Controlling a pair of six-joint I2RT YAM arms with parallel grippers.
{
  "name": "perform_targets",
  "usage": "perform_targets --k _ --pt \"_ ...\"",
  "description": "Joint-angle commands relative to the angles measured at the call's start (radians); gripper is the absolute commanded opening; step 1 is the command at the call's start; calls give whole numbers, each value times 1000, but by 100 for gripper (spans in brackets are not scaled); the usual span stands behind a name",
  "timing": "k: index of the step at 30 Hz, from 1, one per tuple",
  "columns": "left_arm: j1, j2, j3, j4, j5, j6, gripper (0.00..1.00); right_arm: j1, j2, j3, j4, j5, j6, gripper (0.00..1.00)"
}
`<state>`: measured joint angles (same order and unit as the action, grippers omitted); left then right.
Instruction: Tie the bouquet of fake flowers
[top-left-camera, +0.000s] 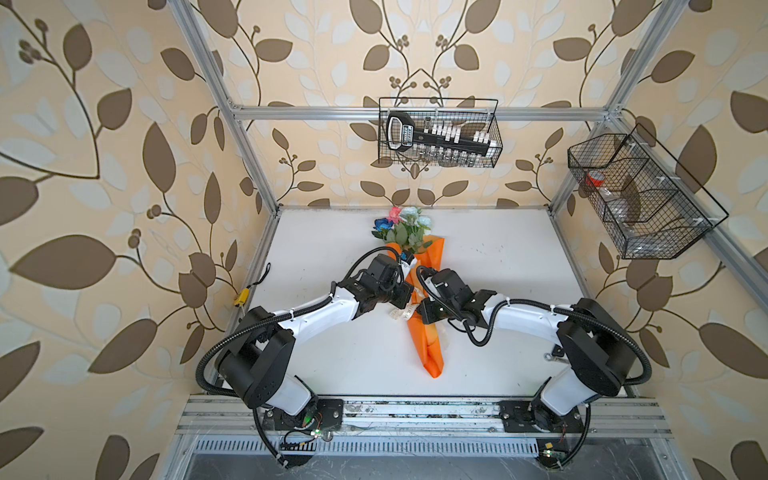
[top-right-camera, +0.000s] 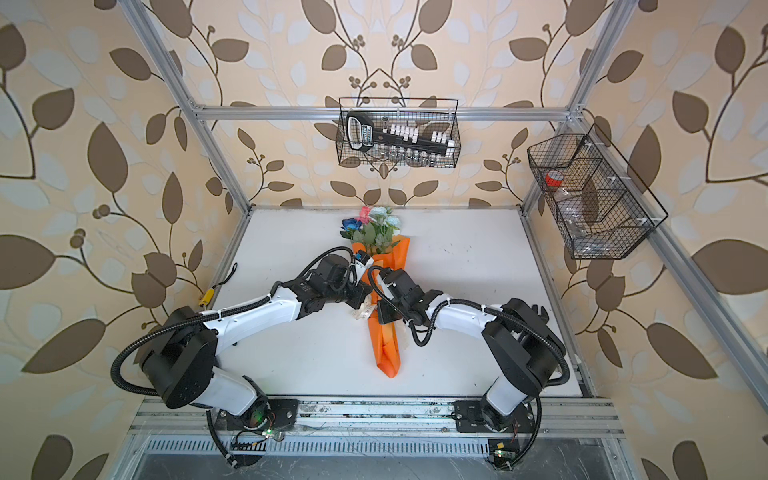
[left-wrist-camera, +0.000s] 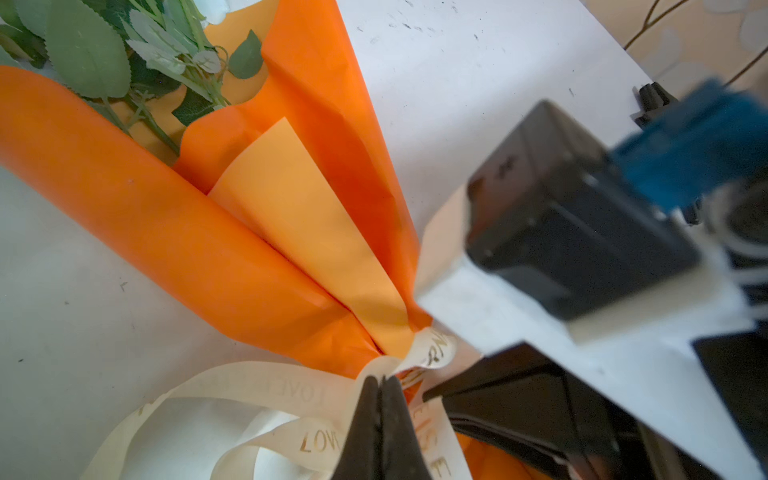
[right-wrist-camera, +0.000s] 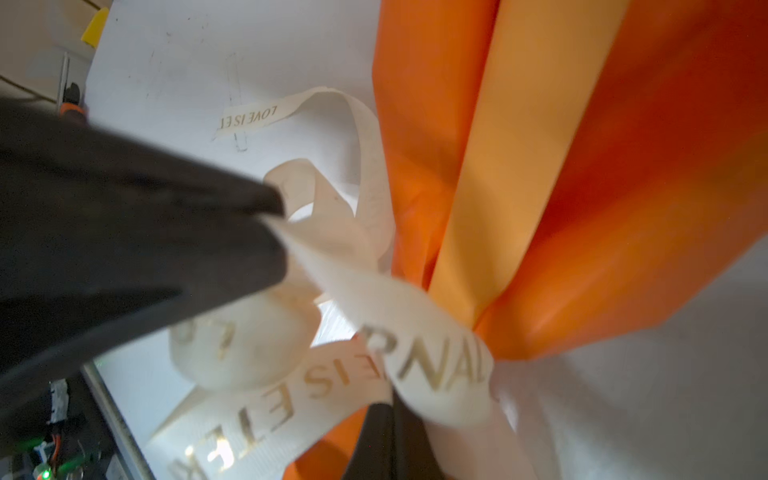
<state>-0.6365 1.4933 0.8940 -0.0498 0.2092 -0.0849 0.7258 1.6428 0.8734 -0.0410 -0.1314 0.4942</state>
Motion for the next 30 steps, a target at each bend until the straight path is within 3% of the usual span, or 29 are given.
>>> perform_targets --k 1,7,18,30 --pt "-12 -78 -19 31 52 -18 0 -9 29 32 78 39 69 0" --pt "-18 -98 -47 35 91 -33 0 -17 -19 -3 119 115 119 0" --pt "-47 -24 -73 83 130 -100 0 -22 -70 -142 310 104 192 0" --pt "-47 4 -77 158 95 -314 0 -20 -31 -260 578 86 174 0"
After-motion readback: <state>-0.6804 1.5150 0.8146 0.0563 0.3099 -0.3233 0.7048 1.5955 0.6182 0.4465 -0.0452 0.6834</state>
